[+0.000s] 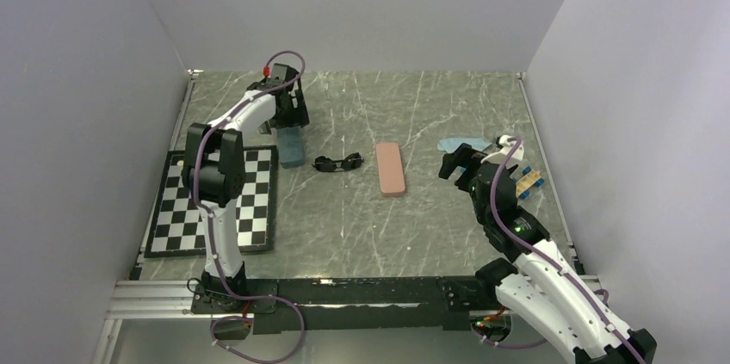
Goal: Organize the sunglasses
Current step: Pick up the sunglasses case from the center of the board.
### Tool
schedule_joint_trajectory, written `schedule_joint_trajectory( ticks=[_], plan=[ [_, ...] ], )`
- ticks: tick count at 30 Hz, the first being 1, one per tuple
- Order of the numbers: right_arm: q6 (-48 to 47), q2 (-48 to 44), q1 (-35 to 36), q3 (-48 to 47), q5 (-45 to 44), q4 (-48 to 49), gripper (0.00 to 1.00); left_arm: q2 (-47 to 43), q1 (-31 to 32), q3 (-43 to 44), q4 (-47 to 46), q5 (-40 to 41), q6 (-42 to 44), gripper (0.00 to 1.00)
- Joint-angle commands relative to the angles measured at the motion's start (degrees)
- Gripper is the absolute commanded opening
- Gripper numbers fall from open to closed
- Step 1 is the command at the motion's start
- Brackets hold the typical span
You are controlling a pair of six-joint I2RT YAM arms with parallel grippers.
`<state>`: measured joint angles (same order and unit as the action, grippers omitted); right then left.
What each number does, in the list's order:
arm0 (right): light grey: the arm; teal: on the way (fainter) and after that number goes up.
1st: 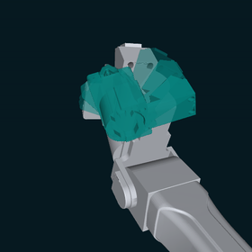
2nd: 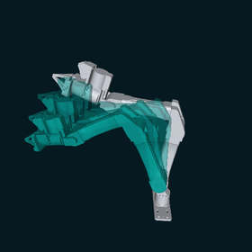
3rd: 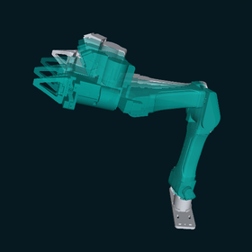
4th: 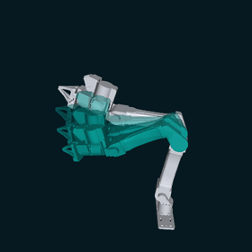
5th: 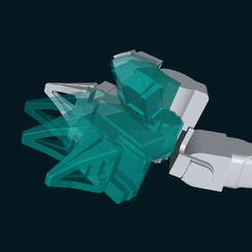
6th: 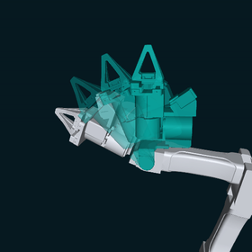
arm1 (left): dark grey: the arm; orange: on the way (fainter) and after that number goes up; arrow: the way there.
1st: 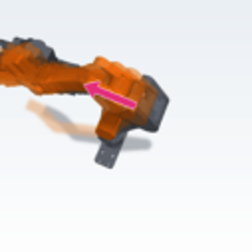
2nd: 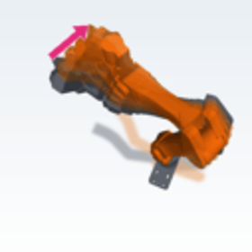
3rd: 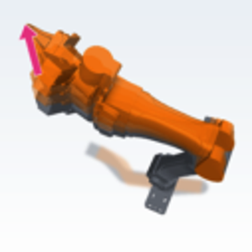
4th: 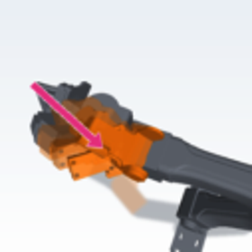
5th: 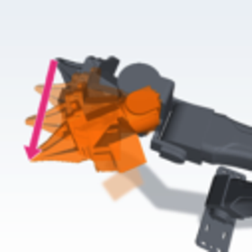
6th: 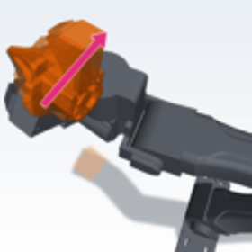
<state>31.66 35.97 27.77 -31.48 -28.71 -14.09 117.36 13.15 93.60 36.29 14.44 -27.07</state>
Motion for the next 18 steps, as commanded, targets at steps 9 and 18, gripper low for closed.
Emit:
schedule_joint_trajectory(
  ticks=[9,18],
  plan=[
    [0.24,-2.07,-0.01,0.76,-1.64,-1.48,1.00,5.66,-0.40,0.99,0.62,-7.63,0.55,0.86],
    [-2.59,-1.31,-0.07,-0.05,6.03,1.76,1.00,-2.61,-0.31,-1.03,-2.62,-13.40,3.10,0.00]
  ],
)
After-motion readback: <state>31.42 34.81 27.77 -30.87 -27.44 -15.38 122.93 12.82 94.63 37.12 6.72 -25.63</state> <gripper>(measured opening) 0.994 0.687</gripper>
